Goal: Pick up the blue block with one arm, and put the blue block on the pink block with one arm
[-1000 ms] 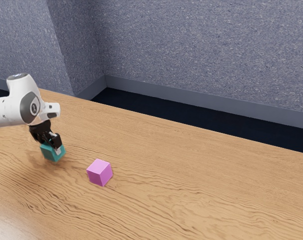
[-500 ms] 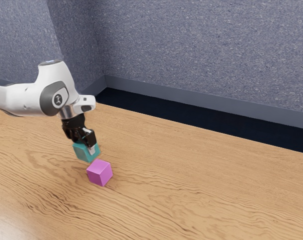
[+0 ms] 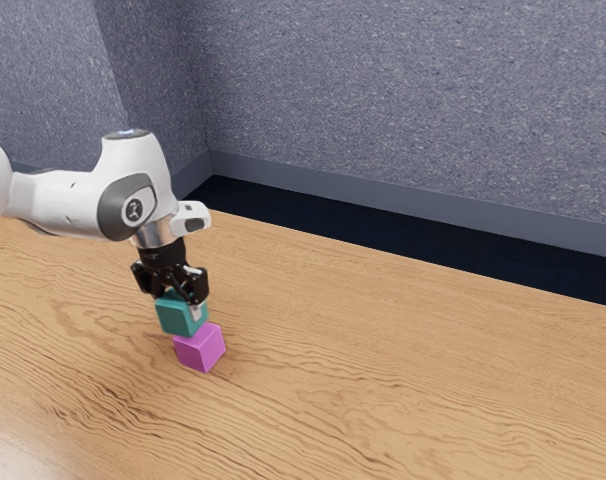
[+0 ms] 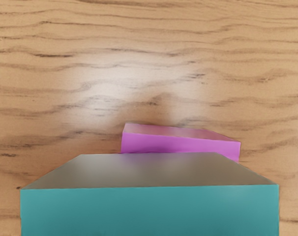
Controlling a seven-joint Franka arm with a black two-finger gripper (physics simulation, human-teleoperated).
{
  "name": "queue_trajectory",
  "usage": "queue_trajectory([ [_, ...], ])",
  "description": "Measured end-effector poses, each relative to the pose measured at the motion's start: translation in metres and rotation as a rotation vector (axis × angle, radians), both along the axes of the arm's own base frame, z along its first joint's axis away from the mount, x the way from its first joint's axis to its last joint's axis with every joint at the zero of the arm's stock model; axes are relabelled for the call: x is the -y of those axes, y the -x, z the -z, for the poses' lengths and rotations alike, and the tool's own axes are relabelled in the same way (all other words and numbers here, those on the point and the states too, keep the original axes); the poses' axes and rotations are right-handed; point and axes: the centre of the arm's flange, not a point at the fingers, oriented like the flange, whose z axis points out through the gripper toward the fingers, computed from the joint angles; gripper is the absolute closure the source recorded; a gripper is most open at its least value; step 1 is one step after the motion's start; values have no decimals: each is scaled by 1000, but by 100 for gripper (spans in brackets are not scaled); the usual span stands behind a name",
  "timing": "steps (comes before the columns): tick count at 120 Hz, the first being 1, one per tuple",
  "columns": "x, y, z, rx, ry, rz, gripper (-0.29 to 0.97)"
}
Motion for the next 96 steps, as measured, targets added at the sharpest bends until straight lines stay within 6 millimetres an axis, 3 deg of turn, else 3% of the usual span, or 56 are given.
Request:
queue_trajectory([
  [41,9,-2,-5,22,-72,-34,30],
  [96,29,-5,-3,71,-44,-36,30],
])
